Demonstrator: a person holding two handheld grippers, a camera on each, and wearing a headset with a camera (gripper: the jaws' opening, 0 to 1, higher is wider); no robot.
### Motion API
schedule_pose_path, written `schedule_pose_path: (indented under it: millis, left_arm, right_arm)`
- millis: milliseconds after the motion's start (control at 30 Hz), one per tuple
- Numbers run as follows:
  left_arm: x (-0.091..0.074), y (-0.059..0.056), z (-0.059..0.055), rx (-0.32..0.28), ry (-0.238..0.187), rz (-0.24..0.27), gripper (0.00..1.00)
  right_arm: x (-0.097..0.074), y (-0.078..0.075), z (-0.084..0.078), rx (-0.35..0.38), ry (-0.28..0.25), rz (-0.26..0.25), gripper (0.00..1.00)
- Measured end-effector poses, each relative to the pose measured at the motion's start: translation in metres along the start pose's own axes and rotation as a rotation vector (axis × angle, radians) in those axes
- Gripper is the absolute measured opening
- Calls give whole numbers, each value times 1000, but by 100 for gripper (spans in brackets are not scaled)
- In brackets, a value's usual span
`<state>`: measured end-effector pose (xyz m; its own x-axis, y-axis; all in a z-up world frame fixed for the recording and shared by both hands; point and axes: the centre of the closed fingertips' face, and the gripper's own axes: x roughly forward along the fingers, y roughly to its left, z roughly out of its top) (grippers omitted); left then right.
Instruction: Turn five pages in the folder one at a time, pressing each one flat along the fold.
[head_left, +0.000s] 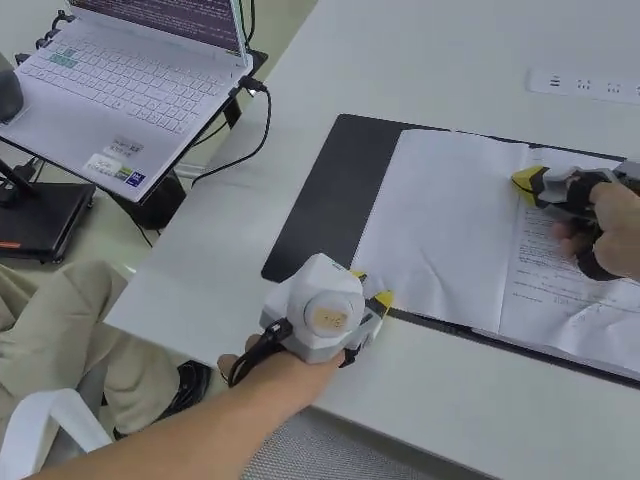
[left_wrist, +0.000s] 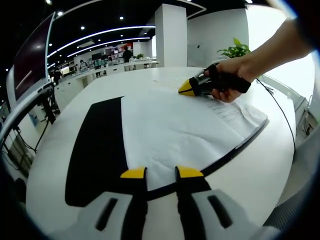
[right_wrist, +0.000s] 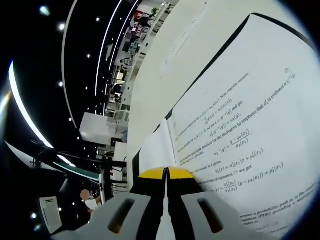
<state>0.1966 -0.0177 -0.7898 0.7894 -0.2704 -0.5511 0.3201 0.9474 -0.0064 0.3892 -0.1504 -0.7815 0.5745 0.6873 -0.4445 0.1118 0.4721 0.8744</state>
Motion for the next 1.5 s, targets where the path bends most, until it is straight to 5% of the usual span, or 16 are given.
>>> schedule_pose_path:
  millis: [667, 767, 1500]
  left_arm:
    - [-1, 0, 0, 7, 1, -1, 21]
    - [0, 0, -1, 8, 1, -2, 21]
    - [-2, -2, 1, 15, 1, -3, 21]
  right_arm:
    - [-25, -4, -34, 58, 48, 53, 0]
    - [-28, -4, -37, -37, 56, 26, 0]
    - [-64, -8, -93, -129, 121, 9, 0]
